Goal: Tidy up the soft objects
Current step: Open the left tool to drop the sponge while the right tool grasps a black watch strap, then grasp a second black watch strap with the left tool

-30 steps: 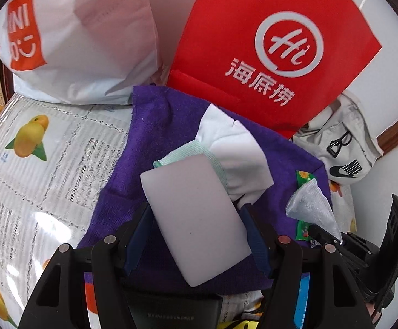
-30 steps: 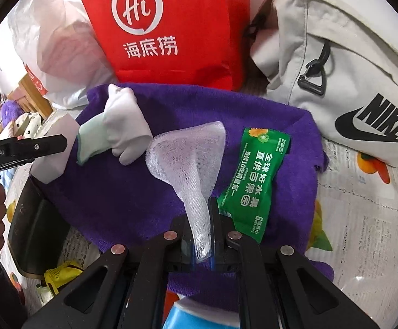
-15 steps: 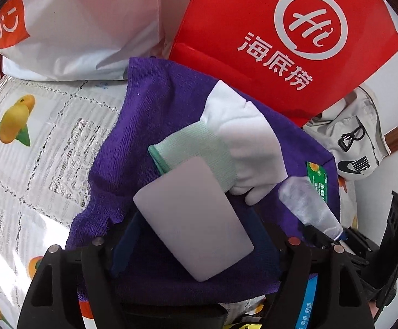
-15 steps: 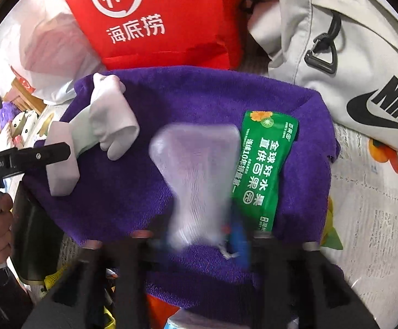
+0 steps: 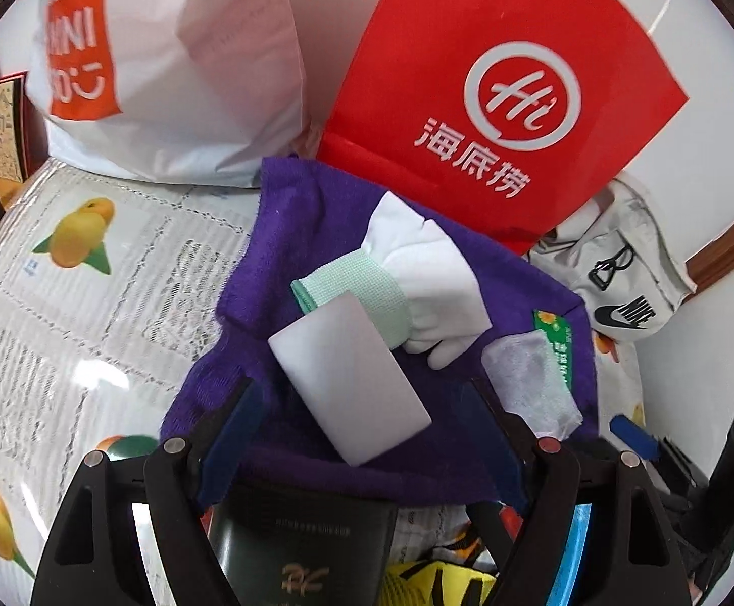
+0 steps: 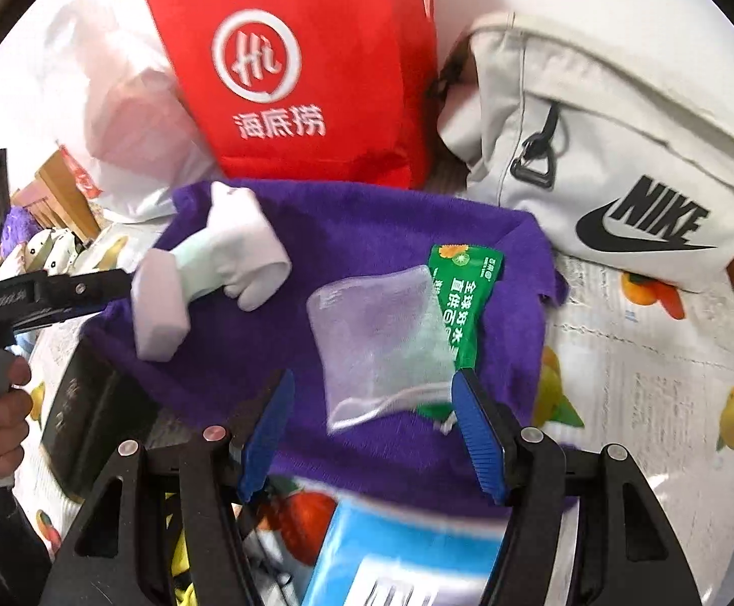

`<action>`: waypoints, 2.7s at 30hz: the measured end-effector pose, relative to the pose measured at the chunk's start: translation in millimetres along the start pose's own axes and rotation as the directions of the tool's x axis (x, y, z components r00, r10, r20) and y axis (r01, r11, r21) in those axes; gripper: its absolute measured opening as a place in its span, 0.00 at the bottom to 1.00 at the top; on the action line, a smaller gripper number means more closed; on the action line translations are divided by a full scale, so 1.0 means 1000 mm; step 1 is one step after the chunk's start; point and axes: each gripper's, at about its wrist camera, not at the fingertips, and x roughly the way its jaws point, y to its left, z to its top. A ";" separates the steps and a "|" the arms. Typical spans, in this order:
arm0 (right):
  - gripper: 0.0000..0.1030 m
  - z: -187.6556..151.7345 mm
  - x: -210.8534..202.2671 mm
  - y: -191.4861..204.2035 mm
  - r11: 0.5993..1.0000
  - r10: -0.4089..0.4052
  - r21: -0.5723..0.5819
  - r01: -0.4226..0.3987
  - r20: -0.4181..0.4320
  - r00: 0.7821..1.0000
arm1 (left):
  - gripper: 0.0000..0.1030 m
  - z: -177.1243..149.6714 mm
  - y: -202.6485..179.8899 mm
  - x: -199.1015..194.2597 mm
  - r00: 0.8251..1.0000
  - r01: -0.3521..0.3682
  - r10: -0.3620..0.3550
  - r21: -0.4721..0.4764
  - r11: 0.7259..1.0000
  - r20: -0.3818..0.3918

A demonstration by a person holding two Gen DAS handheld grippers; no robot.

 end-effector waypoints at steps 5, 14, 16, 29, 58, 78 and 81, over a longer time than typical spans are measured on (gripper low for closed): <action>0.59 -0.025 -0.020 0.022 0.998 0.027 -0.051 -0.026 0.019 0.999 | 0.77 -0.013 0.004 -0.020 1.000 0.022 -0.022 0.001 1.000 0.011; 0.34 -0.063 0.003 0.063 0.982 0.038 -0.177 -0.063 -0.138 0.990 | 0.77 -0.049 0.021 -0.052 0.994 -0.061 0.059 0.026 0.998 0.089; 0.33 -0.067 0.009 0.070 0.976 0.000 -0.213 -0.036 -0.167 0.986 | 0.77 -0.056 0.026 -0.059 0.993 -0.065 0.061 0.029 0.998 0.105; 0.08 -0.066 0.048 0.092 0.936 -0.128 -0.351 0.013 -0.306 0.943 | 0.77 -0.080 0.064 -0.086 0.989 -0.007 0.008 -0.001 1.000 0.146; 0.03 -0.150 -0.105 0.073 0.997 0.039 -0.067 -0.038 0.022 0.999 | 0.77 -0.208 0.040 -0.065 0.990 -0.125 0.135 0.184 0.975 -0.042; 0.03 -0.199 -0.111 0.049 0.998 0.057 -0.014 -0.056 0.032 0.998 | 0.82 -0.227 0.007 -0.050 0.954 -0.297 0.295 0.277 0.914 0.049; 0.03 -0.205 -0.111 0.046 0.998 0.056 -0.004 -0.056 0.028 0.998 | 0.82 -0.232 0.015 -0.056 0.954 -0.298 0.295 0.267 0.917 0.050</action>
